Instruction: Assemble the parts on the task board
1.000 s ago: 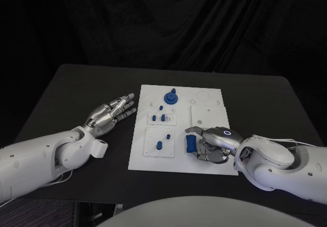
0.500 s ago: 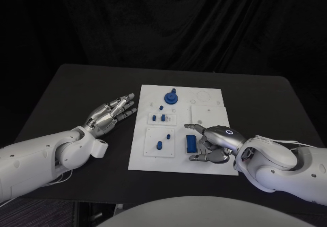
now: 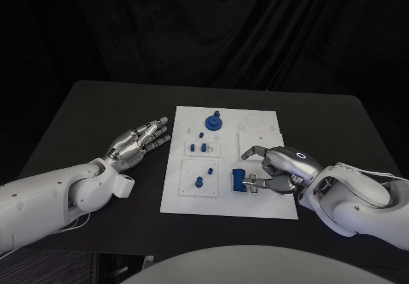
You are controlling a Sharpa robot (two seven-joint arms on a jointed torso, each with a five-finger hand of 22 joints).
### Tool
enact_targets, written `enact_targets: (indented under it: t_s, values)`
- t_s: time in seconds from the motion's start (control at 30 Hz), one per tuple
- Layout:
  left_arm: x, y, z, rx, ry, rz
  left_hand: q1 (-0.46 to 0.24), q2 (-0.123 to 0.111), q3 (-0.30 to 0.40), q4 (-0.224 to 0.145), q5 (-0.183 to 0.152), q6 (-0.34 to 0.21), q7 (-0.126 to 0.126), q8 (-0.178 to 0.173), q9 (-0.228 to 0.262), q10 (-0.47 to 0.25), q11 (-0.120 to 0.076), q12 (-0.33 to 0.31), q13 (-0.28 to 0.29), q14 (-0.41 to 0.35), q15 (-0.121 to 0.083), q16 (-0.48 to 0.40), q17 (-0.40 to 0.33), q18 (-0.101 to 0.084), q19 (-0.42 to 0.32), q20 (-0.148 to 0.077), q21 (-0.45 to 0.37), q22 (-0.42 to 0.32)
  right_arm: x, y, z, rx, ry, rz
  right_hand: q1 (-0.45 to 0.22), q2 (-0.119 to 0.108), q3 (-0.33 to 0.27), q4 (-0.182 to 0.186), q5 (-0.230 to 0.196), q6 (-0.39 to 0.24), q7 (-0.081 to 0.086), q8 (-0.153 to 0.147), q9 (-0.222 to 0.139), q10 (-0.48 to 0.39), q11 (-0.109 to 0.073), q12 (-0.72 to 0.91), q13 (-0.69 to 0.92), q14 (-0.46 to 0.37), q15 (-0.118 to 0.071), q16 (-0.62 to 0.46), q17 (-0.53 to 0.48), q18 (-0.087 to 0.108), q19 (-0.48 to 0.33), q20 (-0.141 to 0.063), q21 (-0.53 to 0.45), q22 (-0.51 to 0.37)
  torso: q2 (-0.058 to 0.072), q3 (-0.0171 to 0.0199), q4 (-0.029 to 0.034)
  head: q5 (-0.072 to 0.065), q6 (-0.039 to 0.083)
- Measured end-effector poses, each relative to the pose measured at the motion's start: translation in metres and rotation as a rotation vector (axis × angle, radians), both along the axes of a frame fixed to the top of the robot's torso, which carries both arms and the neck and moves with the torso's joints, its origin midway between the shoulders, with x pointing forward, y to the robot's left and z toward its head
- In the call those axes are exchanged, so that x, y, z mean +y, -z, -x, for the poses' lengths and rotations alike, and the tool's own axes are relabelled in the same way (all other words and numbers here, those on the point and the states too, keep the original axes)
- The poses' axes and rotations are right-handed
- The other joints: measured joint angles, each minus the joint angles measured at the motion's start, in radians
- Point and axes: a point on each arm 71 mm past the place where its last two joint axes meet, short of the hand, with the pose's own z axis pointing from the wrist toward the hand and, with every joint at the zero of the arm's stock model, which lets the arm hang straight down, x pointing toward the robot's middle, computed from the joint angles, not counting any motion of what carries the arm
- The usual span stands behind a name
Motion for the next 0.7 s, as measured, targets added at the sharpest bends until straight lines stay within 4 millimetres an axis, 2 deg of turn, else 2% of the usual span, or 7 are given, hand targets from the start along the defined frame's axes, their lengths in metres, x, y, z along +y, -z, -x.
enact_targets:
  t_s: [0.1, 0.17, 0.33, 0.47, 0.53, 0.57, 0.7]
  values:
    - [0.000, 0.000, 0.000, 0.000, 0.000, 0.000, 0.000, 0.000, 0.000, 0.000, 0.000, 0.000, 0.000, 0.000, 0.000, 0.000, 0.000, 0.000, 0.000, 0.000, 0.000, 0.000, 0.000, 0.000, 0.000, 0.000, 0.000, 0.000, -0.007, -0.005, -0.002, -0.001, 0.023, 0.009, -0.017, 0.030, -0.010, 0.001, 0.048, 0.117, -0.010, 0.085, 0.039, 0.005, -0.005, 0.039, 0.000, 0.000, 0.000, 0.021, 0.000, -0.001, 0.022, 0.002, 0.050, 0.000, -0.001, 0.0000, 0.0006, 0.000, 0.000]
    - [0.000, 0.000, 0.000, 0.000, 0.000, 0.001, 0.000, 0.000, 0.000, 0.000, 0.000, 0.000, 0.000, 0.000, 0.000, 0.000, 0.000, 0.000, 0.000, 0.000, 0.000, 0.000, 0.000, 0.000, 0.004, 0.004, 0.000, 0.001, -0.013, -0.011, -0.005, -0.002, 0.042, 0.021, -0.027, 0.045, -0.014, 0.002, 0.089, 0.216, -0.024, 0.123, 0.059, 0.003, -0.007, 0.053, 0.000, 0.000, 0.000, 0.036, 0.000, -0.018, 0.030, -0.005, 0.089, 0.000, -0.001, -0.0001, 0.0006, 0.000, 0.000]
    - [0.001, 0.000, 0.001, 0.000, -0.002, 0.000, 0.000, 0.000, 0.000, 0.000, 0.000, 0.000, 0.000, 0.000, 0.001, 0.000, 0.000, 0.000, 0.000, 0.000, 0.000, 0.000, 0.000, 0.000, 0.004, 0.004, 0.000, 0.002, -0.031, -0.030, -0.016, 0.020, 0.124, 0.081, -0.040, 0.058, -0.015, 0.004, 0.239, 0.361, -0.054, 0.125, 0.088, 0.006, -0.034, 0.054, 0.000, 0.000, -0.022, 0.060, 0.000, -0.025, 0.037, -0.013, 0.165, 0.000, -0.001, -0.0017, 0.0004, -0.007, 0.000]
    - [0.000, -0.001, 0.001, 0.000, -0.001, 0.001, 0.000, 0.000, 0.000, 0.000, 0.000, 0.000, 0.000, 0.000, 0.001, 0.000, 0.000, 0.005, 0.000, 0.000, 0.000, 0.000, 0.000, 0.000, 0.004, 0.004, 0.000, 0.004, -0.044, -0.035, -0.019, 0.075, 0.199, 0.146, -0.040, 0.058, -0.010, -0.001, 0.257, 0.427, -0.075, 0.119, 0.121, 0.004, -0.054, 0.054, 0.000, 0.001, -0.040, 0.070, 0.000, -0.041, 0.036, -0.033, 0.228, 0.000, 0.000, -0.0020, 0.0004, -0.016, 0.000]
    - [0.000, -0.001, 0.002, 0.000, -0.001, 0.002, 0.000, 0.000, 0.000, 0.000, 0.000, 0.000, 0.000, 0.000, 0.001, 0.000, 0.000, 0.005, 0.000, 0.000, 0.000, 0.000, 0.000, 0.000, 0.004, 0.004, 0.000, 0.004, -0.048, -0.034, -0.020, 0.112, 0.230, 0.183, -0.040, 0.058, -0.008, -0.003, 0.271, 0.448, -0.085, 0.116, 0.139, 0.004, -0.054, 0.054, 0.000, 0.000, -0.044, 0.070, 0.000, -0.047, 0.036, -0.036, 0.252, 0.000, 0.001, -0.0019, 0.0003, -0.019, 0.000]
    - [0.000, -0.001, 0.002, 0.000, -0.001, 0.002, 0.000, 0.000, 0.000, 0.000, 0.000, 0.000, 0.000, 0.000, 0.001, 0.000, 0.000, 0.005, 0.000, 0.000, 0.000, 0.000, 0.000, 0.000, 0.004, 0.004, 0.000, 0.004, -0.049, -0.032, -0.020, 0.126, 0.240, 0.197, -0.040, 0.058, -0.006, -0.001, 0.278, 0.451, -0.085, 0.111, 0.145, 0.004, -0.054, 0.054, 0.000, 0.001, -0.050, 0.070, 0.000, -0.056, 0.036, -0.040, 0.259, 0.000, 0.002, -0.0019, 0.0002, -0.021, 0.000]
    - [-0.001, -0.001, 0.001, -0.001, 0.000, 0.002, 0.000, 0.000, 0.000, 0.000, 0.000, 0.000, 0.000, 0.000, 0.001, 0.000, 0.000, 0.005, 0.001, 0.000, 0.000, 0.000, 0.000, 0.000, 0.004, 0.004, 0.000, 0.004, -0.054, -0.027, -0.022, 0.178, 0.280, 0.261, -0.044, 0.054, 0.002, -0.002, 0.305, 0.451, -0.085, 0.103, 0.167, 0.004, -0.054, 0.054, 0.000, 0.001, -0.050, 0.070, 0.000, -0.056, 0.034, -0.045, 0.261, 0.000, 0.002, -0.0025, 0.0012, -0.031, 0.000]
